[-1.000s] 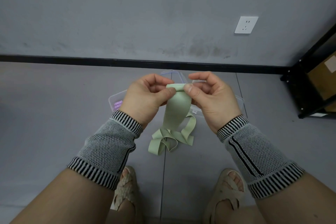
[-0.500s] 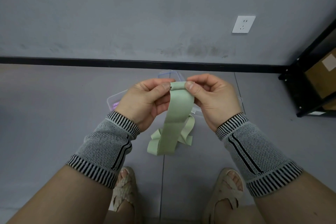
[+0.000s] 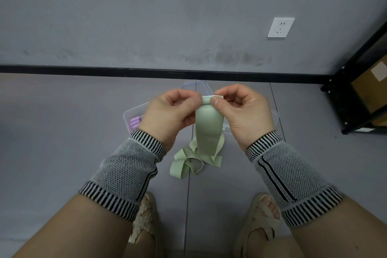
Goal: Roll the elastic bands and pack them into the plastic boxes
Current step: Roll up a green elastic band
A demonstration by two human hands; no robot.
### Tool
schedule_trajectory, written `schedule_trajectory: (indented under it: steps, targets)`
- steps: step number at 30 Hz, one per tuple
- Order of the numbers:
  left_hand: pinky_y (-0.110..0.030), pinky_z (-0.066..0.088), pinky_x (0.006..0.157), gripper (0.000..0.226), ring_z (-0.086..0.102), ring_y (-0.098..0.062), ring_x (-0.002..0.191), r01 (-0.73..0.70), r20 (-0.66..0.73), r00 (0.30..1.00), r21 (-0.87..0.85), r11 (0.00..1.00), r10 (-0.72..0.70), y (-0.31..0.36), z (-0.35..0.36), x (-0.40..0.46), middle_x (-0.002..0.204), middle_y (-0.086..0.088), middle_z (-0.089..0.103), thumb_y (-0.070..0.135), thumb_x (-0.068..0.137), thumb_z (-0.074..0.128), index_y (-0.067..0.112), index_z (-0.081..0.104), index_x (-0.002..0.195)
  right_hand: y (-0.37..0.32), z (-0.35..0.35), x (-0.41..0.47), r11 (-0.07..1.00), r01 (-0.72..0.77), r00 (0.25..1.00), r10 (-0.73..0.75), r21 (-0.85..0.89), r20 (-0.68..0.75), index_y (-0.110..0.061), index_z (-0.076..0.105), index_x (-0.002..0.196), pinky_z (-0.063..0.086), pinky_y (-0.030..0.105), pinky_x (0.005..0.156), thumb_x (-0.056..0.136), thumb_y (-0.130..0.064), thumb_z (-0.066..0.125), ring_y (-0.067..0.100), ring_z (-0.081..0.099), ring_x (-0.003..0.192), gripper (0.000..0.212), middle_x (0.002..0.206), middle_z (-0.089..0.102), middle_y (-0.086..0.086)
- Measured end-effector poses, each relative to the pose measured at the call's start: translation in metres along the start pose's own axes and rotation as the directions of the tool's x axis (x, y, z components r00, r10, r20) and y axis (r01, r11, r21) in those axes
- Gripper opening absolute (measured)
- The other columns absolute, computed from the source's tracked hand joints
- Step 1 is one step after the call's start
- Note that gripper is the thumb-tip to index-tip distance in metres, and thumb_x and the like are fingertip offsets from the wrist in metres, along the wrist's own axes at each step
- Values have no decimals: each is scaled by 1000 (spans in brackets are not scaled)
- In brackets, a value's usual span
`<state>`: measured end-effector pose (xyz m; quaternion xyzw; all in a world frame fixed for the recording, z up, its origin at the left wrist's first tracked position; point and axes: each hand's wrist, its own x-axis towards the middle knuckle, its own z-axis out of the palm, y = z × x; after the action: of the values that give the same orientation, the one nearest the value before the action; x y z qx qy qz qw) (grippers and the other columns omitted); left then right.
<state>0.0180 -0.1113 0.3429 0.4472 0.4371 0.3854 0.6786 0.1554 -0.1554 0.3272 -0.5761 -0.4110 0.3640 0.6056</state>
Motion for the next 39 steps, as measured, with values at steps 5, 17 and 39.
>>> schedule_trajectory:
  steps: [5, 17, 39]
  targets:
    - [-26, 56, 66, 16, 62, -18, 67, -67, -27, 997, 95, 993, 69, 0, -4, 1, 75, -11, 61, -7, 82, 62, 8, 62, 79, 1, 3, -2, 1000, 1, 998, -1, 12, 63, -20, 64, 77, 54, 23, 70, 79, 3, 70, 8, 63, 72, 24, 75, 67, -7]
    - [-29, 57, 74, 20, 66, -18, 76, -95, -43, 994, 127, 987, 101, 1, -1, -1, 83, -7, 70, -10, 80, 62, 9, 63, 84, -1, -3, -1, 996, -87, 994, 89, -30, 60, -18, 68, 84, 59, 41, 74, 80, -6, 72, 25, 70, 77, 13, 83, 72, 14]
    - [-22, 53, 76, 12, 64, -3, 75, -231, -200, 905, 509, 830, 375, -18, 11, 2, 77, 14, 67, 17, 87, 63, 28, 68, 83, 3, 4, -1, 995, -29, 997, 22, -91, -71, -24, 68, 83, 57, 30, 78, 80, -5, 72, 13, 66, 77, 20, 77, 67, -3]
